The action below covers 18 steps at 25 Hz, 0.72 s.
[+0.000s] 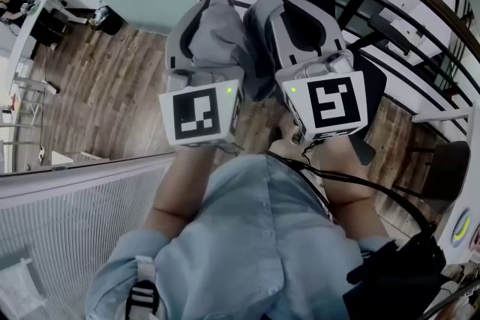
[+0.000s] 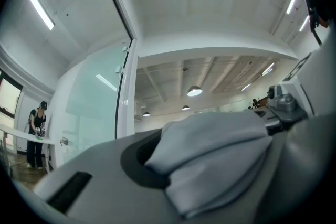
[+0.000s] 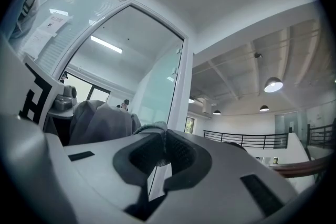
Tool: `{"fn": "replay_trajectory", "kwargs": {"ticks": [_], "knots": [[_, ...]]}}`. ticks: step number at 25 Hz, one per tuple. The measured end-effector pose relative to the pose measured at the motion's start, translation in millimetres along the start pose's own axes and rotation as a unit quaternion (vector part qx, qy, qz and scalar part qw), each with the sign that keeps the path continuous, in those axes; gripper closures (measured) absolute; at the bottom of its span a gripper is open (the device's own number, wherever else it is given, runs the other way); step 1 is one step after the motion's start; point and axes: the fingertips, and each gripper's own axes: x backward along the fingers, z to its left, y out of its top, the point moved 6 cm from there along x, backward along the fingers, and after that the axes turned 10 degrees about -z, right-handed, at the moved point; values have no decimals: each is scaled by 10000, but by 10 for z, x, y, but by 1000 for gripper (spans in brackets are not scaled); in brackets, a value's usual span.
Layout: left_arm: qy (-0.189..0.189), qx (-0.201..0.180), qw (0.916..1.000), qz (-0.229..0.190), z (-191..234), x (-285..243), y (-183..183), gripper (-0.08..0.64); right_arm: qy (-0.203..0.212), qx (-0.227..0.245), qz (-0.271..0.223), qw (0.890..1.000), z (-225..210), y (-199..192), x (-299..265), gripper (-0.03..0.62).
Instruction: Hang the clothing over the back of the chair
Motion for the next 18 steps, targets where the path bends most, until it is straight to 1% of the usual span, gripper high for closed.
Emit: {"fn": "replay_trajectory", "kwargs": {"ticks": [3,5,9,12,15,18], "knots": [[64,-54,10000,-27,35,-212,-46,543,94,-13,134,9999,-113,-39,-145,568],[93,-94,9999,-92,62,-387,-13,543,203,-8,114,9997,-220,8,-270,568],[173,-179,9993,-276,120,-787,159,543,508,134,-52,9986,-468,223,-574,568],[240,-209,9985,-444,158,-1083,312,543,655,239,-176,9974,-680,394,-797,568],[213,-247,9978,-569,211,-1402,388,543,727,355,-261,9964,-892,528,-1037,568],[114,-235,9976,-646,290,-1721,416,543,692,443,-346,9960,-1107,632,-1284,568]]}}
